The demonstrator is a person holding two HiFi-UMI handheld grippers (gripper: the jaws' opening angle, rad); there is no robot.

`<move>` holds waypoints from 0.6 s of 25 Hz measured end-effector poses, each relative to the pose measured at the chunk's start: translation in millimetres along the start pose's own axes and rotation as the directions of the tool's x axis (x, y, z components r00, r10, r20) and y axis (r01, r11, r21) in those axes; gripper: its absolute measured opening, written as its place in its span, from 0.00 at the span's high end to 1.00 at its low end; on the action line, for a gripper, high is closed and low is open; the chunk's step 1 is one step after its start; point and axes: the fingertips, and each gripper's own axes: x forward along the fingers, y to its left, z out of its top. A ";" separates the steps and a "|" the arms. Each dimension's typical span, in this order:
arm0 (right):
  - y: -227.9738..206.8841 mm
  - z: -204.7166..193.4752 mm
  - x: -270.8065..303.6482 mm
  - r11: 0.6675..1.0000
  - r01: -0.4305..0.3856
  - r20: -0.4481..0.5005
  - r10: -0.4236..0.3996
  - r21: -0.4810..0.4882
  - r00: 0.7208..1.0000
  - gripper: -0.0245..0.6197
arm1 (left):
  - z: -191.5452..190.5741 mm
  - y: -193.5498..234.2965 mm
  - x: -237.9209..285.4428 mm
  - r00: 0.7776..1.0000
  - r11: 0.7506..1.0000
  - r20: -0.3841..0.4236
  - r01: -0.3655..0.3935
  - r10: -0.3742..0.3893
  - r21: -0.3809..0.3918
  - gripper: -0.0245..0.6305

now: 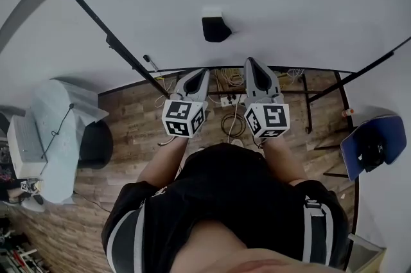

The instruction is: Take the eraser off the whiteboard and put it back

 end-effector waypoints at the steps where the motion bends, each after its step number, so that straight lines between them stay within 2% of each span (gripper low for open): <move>1: 1.2 -0.4 -0.4 1.000 -0.008 -0.002 0.008 0.006 1.000 0.95 | 1.2 -3.6 0.6 1.000 1.000 0.003 0.005 -0.005 0.000 0.95; 6: 0.8 -4.0 -0.2 0.999 -0.012 -0.011 0.012 0.035 1.000 0.95 | 3.3 -9.9 0.2 1.000 1.000 0.006 0.016 -0.016 0.007 0.95; 15: 9.8 -10.4 13.1 0.997 -0.028 -0.031 0.031 0.067 0.999 0.95 | 4.8 8.2 -8.5 1.000 1.000 0.011 -0.019 0.019 -0.003 0.95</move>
